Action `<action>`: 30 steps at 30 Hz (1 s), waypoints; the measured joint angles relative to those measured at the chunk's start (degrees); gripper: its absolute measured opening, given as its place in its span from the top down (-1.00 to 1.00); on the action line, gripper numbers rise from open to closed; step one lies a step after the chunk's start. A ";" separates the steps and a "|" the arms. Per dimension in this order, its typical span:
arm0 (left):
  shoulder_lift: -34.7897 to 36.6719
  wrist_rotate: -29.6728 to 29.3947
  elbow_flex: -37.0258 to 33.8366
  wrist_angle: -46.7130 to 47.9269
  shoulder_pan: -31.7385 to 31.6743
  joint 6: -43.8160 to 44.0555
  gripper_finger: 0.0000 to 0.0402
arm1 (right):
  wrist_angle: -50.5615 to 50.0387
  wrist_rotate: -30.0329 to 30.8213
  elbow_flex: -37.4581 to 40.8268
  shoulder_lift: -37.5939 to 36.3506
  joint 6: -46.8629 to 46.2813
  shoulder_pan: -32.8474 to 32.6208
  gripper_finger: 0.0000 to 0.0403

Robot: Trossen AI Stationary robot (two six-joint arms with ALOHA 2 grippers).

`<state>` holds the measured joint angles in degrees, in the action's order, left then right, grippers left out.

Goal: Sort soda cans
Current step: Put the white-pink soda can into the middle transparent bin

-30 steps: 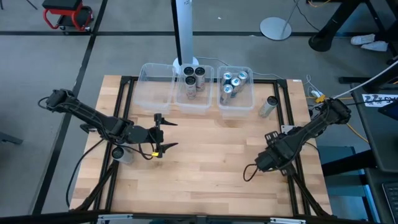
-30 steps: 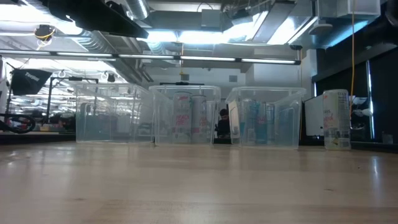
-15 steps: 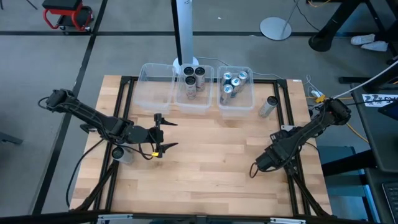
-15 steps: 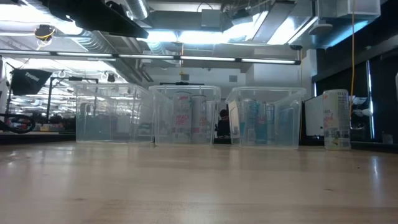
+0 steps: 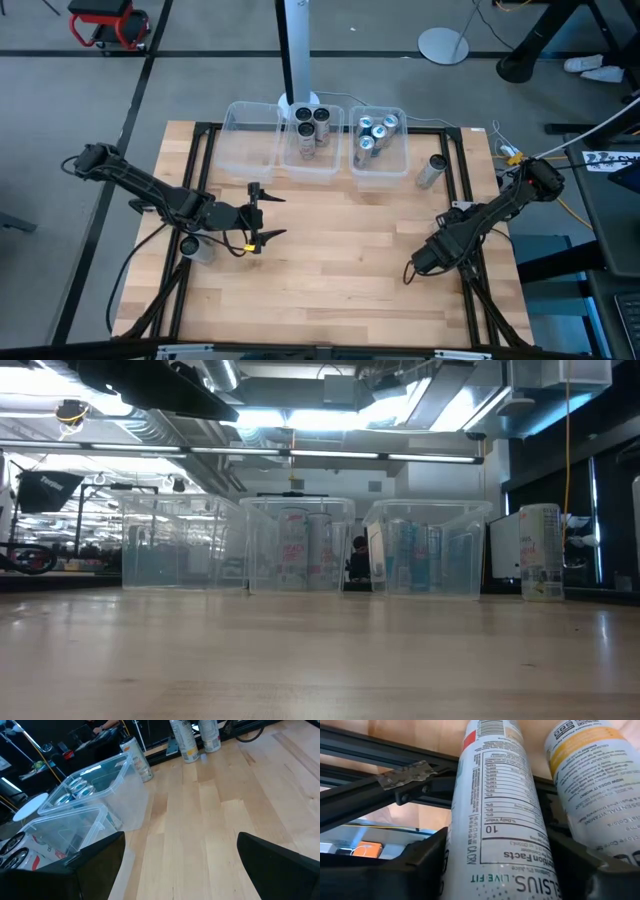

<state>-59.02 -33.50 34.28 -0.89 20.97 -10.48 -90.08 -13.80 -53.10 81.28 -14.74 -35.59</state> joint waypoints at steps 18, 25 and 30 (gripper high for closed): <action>0.00 0.00 0.00 0.00 0.00 0.04 -0.86 | 8.76 21.15 -15.30 0.04 2.26 -0.02 -0.22; 0.00 0.02 0.00 0.00 0.00 0.04 -0.86 | 14.61 39.06 -19.16 0.05 12.01 2.32 -0.22; 0.00 0.01 -0.02 0.00 0.00 0.04 -0.86 | 25.43 49.07 -20.17 0.09 28.83 8.04 -0.22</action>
<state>-59.02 -33.49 34.26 -0.89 20.97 -10.44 -64.66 35.28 -73.28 81.36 14.08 -27.55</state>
